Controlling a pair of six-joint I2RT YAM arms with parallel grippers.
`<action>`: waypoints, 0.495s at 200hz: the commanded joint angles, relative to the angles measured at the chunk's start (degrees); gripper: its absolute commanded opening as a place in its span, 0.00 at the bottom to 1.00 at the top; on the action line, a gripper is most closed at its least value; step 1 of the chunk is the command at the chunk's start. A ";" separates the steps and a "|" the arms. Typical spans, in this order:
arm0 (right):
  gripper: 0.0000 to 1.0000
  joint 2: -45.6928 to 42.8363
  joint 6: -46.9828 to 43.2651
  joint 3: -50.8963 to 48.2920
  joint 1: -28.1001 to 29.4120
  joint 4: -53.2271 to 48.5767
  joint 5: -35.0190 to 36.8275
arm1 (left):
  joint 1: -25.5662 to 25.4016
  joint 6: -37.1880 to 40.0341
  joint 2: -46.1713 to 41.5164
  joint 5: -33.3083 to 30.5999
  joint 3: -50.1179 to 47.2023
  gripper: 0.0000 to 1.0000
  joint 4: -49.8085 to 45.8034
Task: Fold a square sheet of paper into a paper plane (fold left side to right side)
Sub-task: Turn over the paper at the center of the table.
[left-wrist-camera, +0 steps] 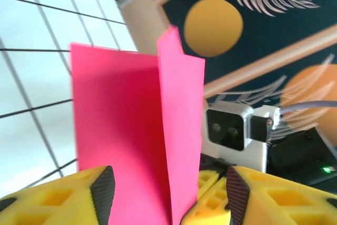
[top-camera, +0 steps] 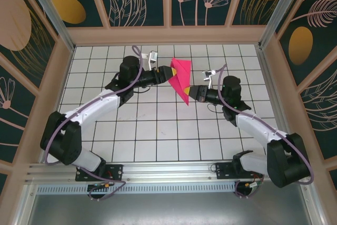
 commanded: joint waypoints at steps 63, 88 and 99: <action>0.09 11.15 -14.80 25.67 20.73 -58.47 76.51 | 0.00 11.26 -25.84 -37.98 -9.91 0.80 -17.29; 0.11 22.91 -6.95 34.77 27.43 -73.04 89.90 | 0.03 10.63 -31.35 -42.71 -12.76 0.82 -17.63; 0.11 28.96 -4.03 38.54 29.87 -78.48 93.34 | 0.00 10.75 -32.90 -43.85 -13.50 0.82 -17.73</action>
